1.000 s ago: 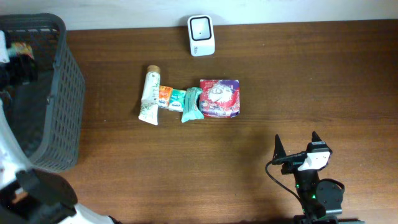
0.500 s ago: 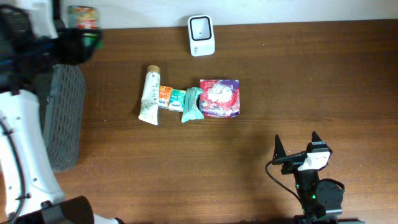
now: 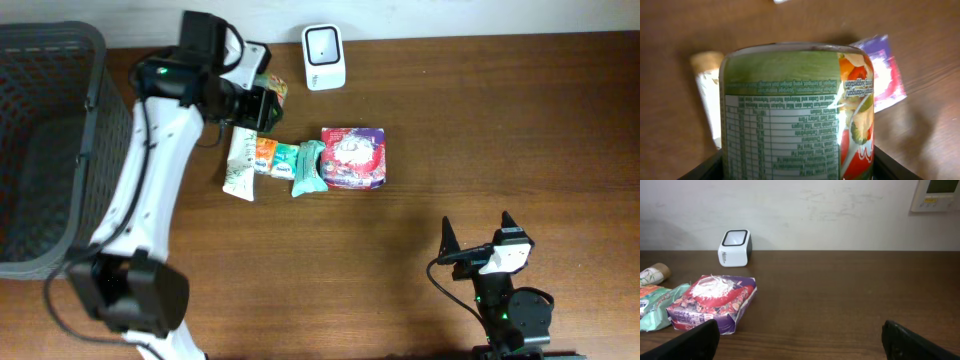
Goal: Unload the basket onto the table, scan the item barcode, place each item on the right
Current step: 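Carry the green-lidded jar and set it down beside the teal pack, then raise the right gripper and reach toward the purple-red wipes pack, then grasp the wipes pack with the right gripper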
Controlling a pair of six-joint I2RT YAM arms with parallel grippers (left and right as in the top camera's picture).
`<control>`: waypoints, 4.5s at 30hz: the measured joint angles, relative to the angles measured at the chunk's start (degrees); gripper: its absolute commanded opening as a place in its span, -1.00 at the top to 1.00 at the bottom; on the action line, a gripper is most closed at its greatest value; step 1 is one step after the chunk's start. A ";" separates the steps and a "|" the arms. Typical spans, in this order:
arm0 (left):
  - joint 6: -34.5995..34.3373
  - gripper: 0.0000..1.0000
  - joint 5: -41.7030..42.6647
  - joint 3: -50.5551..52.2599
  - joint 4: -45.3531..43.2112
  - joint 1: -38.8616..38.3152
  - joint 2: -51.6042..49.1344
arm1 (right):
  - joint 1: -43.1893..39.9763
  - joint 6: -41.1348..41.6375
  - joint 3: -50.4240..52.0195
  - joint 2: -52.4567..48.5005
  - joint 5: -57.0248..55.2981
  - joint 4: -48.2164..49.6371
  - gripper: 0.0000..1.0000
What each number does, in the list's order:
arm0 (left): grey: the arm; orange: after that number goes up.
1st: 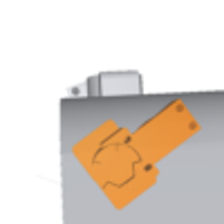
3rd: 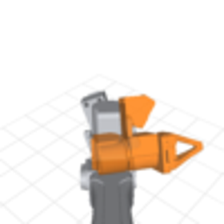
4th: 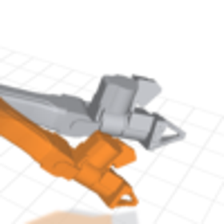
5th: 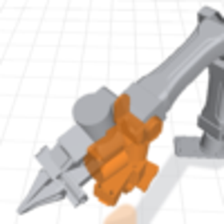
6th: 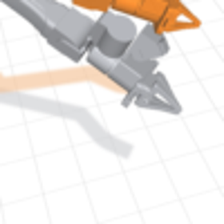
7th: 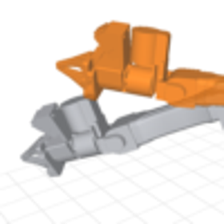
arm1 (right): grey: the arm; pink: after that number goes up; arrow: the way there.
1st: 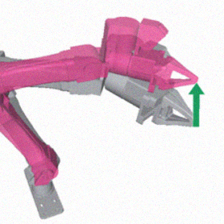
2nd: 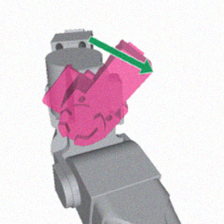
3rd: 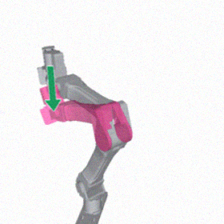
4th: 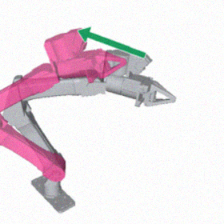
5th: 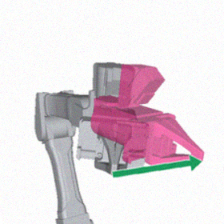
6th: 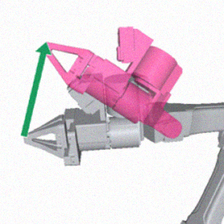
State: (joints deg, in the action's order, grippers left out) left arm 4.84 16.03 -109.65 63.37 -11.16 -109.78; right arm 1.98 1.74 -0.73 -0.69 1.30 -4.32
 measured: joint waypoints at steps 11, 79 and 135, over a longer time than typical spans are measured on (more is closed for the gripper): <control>-2.12 -0.25 -1.16 0.04 1.81 -4.42 -14.67 | 0.00 0.02 0.00 0.00 0.00 0.00 -0.97; -16.52 -0.98 -8.98 -5.73 29.16 23.41 32.59 | 0.00 20.26 -13.44 -1.01 32.00 32.72 -0.97; -16.68 -0.99 -9.01 -5.68 29.20 23.41 32.52 | -1.79 5.25 -93.66 -89.81 16.98 -59.58 -0.98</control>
State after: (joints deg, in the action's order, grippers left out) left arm -11.84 7.03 -115.33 92.58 12.25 -77.25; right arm 0.19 6.98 -94.39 -90.50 18.28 -63.90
